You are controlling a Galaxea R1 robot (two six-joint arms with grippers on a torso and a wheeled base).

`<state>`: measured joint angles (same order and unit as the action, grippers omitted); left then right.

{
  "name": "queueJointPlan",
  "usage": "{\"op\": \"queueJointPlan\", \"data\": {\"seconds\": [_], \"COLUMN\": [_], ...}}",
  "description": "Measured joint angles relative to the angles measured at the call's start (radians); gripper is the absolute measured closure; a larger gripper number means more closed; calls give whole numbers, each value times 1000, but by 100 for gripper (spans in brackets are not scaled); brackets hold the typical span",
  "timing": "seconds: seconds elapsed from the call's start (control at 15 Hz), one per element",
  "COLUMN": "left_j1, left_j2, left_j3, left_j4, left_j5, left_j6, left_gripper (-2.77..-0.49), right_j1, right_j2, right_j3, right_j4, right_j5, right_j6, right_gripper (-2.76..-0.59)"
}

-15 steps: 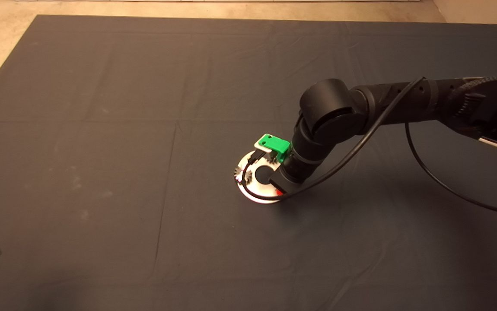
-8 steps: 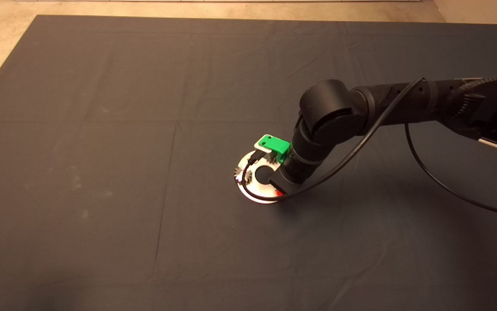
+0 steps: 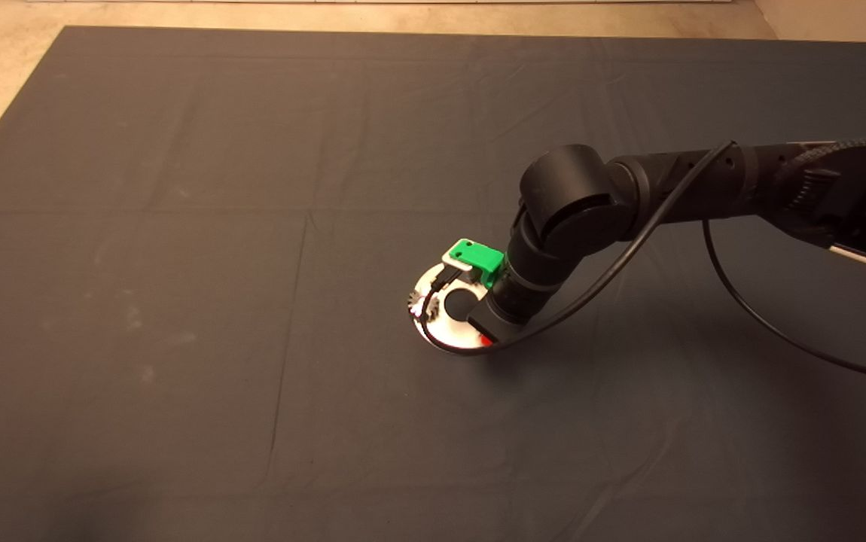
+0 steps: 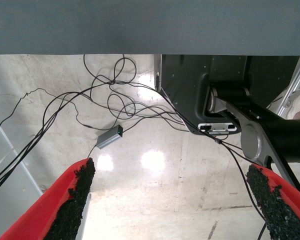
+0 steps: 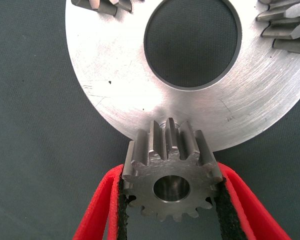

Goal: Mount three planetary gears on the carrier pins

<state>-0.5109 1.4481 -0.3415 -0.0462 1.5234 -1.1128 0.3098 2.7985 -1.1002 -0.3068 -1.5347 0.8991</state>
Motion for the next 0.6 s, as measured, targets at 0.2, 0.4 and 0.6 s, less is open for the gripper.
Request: {"op": "queueJointPlan", "data": {"seconds": [0.2,0.4,0.6], "left_j1": [0,0,0], "left_j2": [0,-3,-3], "left_j3": [0,0,0], "left_j4": [0,0,-1], "left_j5": [0,0,0], "left_j6": [0,0,0], "left_gripper": [-217,-217,-217], "right_j1": [0,-1,-1], "right_j2": [0,3,5], "right_j3": [0,1,1], "right_j4": [-11,-16,-18], "right_j5": [1,-4,-6], "right_j6": [0,0,0], "right_gripper": [-94,-95,-94]}}
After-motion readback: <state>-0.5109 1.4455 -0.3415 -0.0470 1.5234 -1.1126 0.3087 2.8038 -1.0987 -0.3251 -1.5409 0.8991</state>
